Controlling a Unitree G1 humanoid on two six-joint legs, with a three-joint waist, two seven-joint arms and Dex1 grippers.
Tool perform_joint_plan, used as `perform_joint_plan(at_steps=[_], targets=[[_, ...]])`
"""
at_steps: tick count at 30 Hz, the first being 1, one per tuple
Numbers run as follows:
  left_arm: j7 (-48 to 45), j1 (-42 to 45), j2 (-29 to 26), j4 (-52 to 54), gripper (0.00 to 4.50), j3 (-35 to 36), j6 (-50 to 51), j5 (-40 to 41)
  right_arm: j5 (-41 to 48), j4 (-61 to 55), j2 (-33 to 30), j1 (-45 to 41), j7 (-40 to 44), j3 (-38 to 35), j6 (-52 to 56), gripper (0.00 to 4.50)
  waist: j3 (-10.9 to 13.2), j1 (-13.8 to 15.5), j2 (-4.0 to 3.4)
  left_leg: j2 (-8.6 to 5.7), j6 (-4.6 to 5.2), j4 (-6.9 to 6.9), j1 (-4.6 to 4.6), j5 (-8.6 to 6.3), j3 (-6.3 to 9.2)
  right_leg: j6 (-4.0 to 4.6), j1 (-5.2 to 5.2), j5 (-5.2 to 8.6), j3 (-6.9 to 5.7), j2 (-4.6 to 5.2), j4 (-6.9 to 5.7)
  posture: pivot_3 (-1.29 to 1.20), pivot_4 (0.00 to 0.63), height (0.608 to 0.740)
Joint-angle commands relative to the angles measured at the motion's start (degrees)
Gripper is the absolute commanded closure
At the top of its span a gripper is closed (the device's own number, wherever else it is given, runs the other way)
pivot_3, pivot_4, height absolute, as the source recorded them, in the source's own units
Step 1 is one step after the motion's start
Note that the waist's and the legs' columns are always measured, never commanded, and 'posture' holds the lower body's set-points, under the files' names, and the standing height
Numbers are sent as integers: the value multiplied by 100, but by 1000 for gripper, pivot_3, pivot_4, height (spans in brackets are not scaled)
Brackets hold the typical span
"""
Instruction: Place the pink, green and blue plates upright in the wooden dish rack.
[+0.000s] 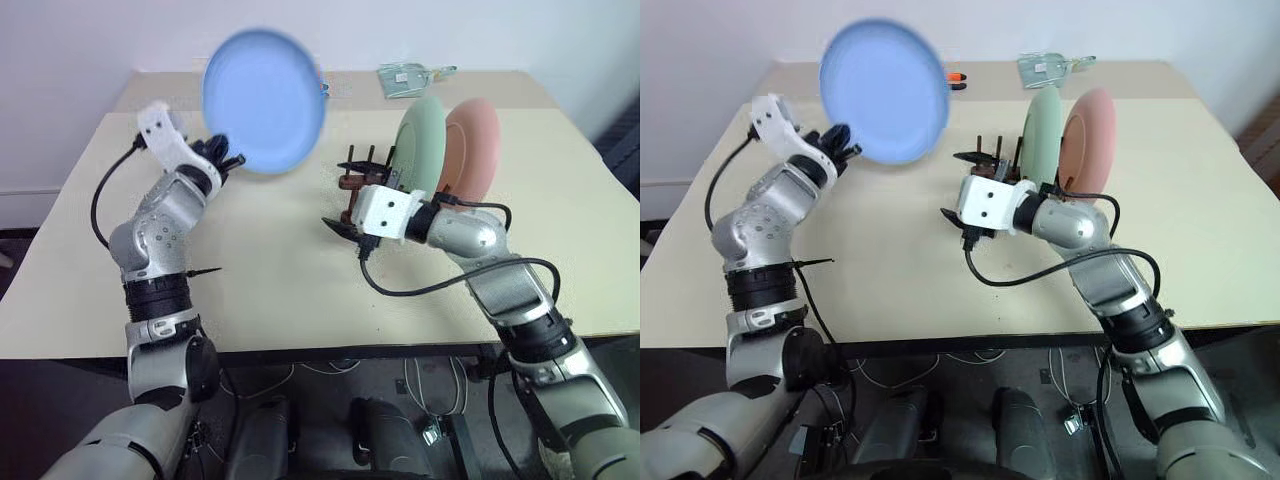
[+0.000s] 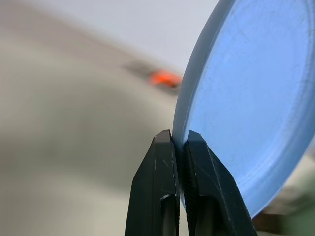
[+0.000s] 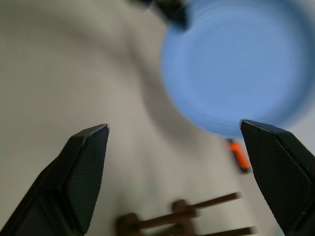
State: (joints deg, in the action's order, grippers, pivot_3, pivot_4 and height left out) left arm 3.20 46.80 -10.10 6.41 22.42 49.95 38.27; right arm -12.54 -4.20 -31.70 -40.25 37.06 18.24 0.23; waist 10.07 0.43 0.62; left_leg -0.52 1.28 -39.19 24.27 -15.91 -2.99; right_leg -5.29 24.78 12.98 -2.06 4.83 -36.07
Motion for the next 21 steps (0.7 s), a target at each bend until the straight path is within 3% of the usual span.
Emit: perform_joint_plan(at_steps=[1,8,11,18,21], targets=[[517,-69,125,990,4500,107,892,682,-592,501,-24,-392,-288,139,-750,66,0,-13,0,0,0,0,-1,0,0,0,0,0,2,-2,0,0,150,740],[1416,-328,408,1758,4500,459,2121,1684,-1561,1361,-48,-784,-1086,275,-1748,66,0,-12,0,0,-3,0,-2,3,0,0,0,0,6,-15,-1,0,150,740],[1659,-393,453,1837,4500,566,2352,1948,-1713,1455,-19,-795,-1215,272,-1945,880,0,11,0,0,-3,-2,-2,3,-1,0,-2,0,5,-15,0,0,150,740],[2001,-346,457,1600,4500,658,2305,2222,-1776,1445,4,-720,-1228,203,-2168,4380,0,17,1,-1,-6,-2,-3,5,0,0,-4,0,4,-18,0,0,150,740],[1942,-320,384,1561,4500,579,1675,1841,-1883,1400,-10,-679,-1292,154,-2192,4446,1,19,1,-2,-7,-2,-7,5,-1,0,-8,0,4,-19,1,0,150,740]])
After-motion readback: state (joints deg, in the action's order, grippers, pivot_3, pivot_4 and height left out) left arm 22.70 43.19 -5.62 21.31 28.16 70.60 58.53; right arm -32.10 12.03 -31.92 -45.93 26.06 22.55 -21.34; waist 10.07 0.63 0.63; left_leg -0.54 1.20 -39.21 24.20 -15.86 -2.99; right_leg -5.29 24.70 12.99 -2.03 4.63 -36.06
